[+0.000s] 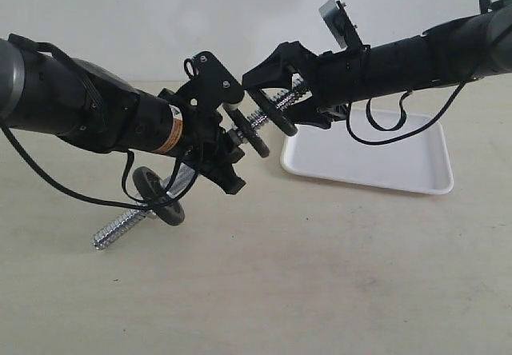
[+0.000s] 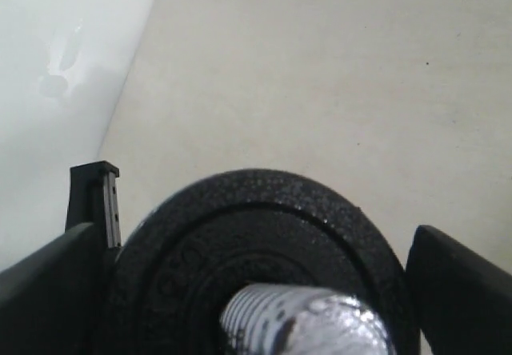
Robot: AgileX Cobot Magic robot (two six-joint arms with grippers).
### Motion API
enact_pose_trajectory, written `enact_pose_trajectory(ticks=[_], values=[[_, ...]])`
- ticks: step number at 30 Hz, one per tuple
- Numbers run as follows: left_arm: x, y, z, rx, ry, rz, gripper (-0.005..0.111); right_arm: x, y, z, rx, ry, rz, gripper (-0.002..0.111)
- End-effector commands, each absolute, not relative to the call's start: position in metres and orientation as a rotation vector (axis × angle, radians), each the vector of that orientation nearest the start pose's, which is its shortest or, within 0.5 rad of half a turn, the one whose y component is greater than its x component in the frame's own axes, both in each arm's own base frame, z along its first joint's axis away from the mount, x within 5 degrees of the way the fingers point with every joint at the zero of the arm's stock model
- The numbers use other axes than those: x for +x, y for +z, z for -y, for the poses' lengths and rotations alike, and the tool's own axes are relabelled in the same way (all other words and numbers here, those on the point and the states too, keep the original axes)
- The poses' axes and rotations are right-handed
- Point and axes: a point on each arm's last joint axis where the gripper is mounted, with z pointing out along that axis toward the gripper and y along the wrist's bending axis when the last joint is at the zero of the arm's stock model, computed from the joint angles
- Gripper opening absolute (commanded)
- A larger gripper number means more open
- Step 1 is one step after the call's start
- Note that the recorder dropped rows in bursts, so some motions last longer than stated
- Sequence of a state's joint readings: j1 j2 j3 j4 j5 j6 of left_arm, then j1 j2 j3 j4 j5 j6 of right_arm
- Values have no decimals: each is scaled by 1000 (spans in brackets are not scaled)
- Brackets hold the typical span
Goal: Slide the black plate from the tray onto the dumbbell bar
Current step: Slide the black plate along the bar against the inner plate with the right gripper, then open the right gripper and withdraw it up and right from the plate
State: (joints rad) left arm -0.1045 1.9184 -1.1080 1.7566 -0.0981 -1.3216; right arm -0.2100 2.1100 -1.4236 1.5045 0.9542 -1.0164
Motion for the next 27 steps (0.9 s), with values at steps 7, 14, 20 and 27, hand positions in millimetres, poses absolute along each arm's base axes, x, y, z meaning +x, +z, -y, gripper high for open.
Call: enact_pose_trajectory(ticks=[7, 14, 20, 27], values=[[403, 189, 54, 650, 64, -2141, 4, 430, 230, -31, -57, 1540, -2013, 89], [403, 189, 54, 649, 66, -2141, 4, 430, 230, -37, -74, 1548, -2010, 89], [403, 189, 54, 649, 66, -2141, 4, 431, 231, -20, -31, 1527, -1994, 89], [403, 189, 54, 649, 66, -2141, 4, 432, 231, 9, 37, 1483, -1975, 89]])
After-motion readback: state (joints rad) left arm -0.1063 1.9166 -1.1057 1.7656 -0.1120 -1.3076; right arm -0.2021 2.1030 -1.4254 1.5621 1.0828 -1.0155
